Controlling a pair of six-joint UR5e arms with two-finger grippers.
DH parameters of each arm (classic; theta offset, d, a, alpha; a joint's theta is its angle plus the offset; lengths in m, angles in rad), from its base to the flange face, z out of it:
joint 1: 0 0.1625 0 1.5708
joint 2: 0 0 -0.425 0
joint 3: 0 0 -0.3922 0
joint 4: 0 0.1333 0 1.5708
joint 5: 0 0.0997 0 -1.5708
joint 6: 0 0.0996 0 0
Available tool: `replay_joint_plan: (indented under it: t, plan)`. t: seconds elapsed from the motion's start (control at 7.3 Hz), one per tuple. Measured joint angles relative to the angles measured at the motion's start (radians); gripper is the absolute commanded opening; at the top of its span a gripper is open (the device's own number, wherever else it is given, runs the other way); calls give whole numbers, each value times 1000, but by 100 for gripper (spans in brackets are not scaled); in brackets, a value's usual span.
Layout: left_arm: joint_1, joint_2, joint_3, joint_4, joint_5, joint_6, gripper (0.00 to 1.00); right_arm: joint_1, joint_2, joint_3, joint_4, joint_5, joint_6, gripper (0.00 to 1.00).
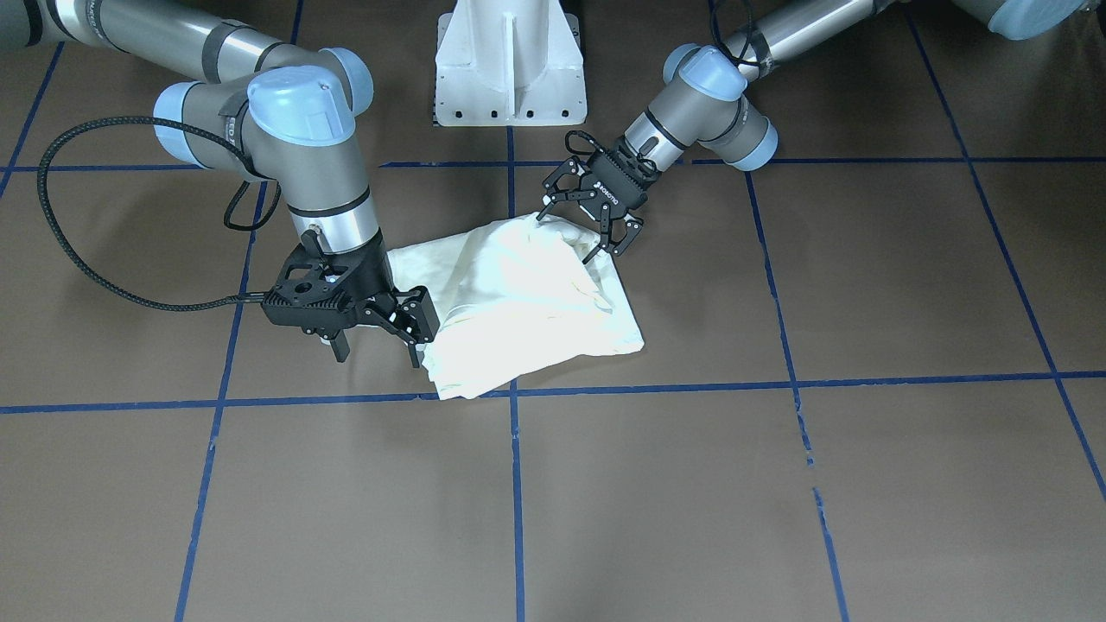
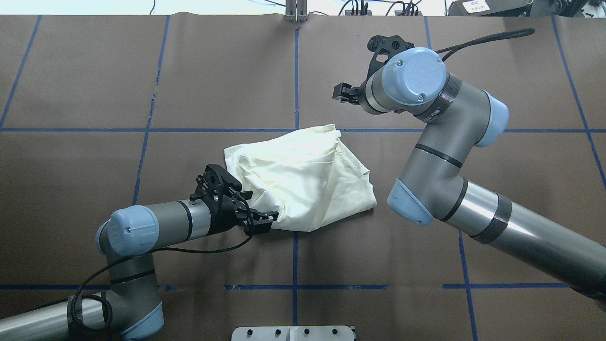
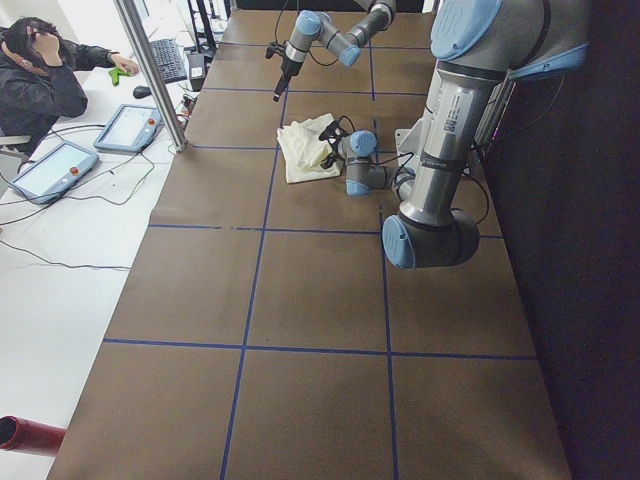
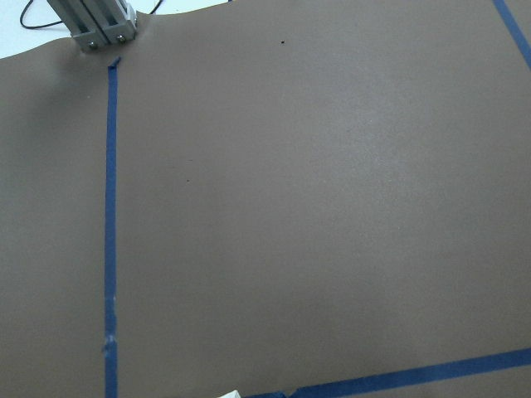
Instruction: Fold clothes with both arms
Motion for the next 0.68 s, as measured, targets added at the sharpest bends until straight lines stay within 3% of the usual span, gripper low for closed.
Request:
replay_joint_plan:
  t: [0.41,0.68]
  plan:
    - [0,12,-6,-30,-92,1,100,0,-6,1,1,-3,1,100]
    - [0,51,-7,-115,-158,4,100,0,-8,2,1,-6,1,100]
